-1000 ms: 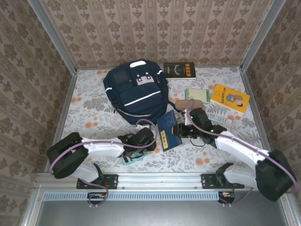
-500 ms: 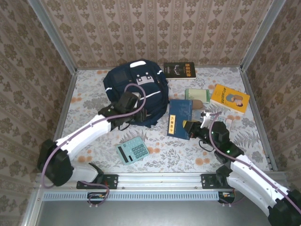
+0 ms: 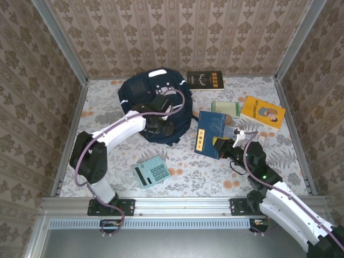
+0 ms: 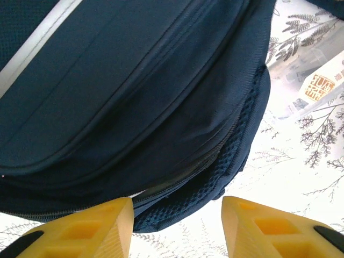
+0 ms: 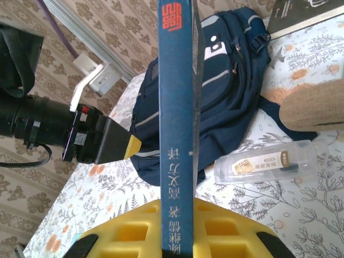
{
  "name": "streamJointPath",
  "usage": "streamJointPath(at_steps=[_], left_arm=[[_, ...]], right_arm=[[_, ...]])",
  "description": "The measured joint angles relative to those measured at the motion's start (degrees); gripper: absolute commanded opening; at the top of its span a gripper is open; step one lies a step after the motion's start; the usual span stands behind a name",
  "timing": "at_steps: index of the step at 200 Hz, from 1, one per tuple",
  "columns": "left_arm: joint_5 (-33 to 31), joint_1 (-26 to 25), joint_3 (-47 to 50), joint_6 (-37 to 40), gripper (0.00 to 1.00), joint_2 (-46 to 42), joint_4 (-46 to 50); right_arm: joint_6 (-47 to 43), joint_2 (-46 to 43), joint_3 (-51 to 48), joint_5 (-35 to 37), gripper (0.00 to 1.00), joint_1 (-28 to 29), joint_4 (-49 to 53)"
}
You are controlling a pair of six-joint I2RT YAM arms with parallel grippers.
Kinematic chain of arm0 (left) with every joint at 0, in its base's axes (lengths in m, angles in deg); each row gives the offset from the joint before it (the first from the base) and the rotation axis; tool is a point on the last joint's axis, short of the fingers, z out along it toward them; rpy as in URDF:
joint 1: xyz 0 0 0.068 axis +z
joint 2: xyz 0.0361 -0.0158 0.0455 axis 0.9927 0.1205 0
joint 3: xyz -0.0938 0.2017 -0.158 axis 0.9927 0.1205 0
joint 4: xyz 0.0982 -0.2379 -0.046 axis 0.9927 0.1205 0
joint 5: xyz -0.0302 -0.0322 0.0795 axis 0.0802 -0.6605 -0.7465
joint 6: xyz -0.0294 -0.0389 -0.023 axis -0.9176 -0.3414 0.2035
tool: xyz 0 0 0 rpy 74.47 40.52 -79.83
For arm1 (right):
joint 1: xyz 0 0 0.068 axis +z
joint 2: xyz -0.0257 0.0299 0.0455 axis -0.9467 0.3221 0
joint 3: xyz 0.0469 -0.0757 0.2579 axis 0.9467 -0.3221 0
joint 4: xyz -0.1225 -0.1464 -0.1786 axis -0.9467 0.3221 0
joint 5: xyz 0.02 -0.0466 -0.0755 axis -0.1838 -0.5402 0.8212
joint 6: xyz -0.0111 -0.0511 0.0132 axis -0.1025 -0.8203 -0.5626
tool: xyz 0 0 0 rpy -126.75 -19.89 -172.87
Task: Pack the student bag
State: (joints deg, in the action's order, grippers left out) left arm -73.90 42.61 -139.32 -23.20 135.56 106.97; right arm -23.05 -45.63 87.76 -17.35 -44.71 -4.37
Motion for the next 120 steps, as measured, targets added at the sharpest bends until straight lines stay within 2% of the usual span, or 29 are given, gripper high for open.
streamJointPath(at_steps=[45, 101, 116, 120], left_arm=[[-5.70, -4.48, -9.27, 6.88, 0.50, 8.09, 5.40], [-8.98, -4.17, -14.43, 12.79, 0.50, 15.41, 9.11], [-9.09, -4.17, -15.21, 13.73, 0.48, 16.48, 9.51], [-9.11, -4.17, -15.39, 13.90, 0.45, 16.76, 9.68]], right_arm=[[0.15, -0.02, 0.00, -0.17, 0.00, -0.11, 0.83], [0.15, -0.02, 0.00, -0.20, 0.00, -0.22, 1.01], [0.15, -0.02, 0.00, -0.20, 0.00, -0.26, 1.40], [0.15, -0.02, 0.00, -0.20, 0.00, -0.26, 1.55]])
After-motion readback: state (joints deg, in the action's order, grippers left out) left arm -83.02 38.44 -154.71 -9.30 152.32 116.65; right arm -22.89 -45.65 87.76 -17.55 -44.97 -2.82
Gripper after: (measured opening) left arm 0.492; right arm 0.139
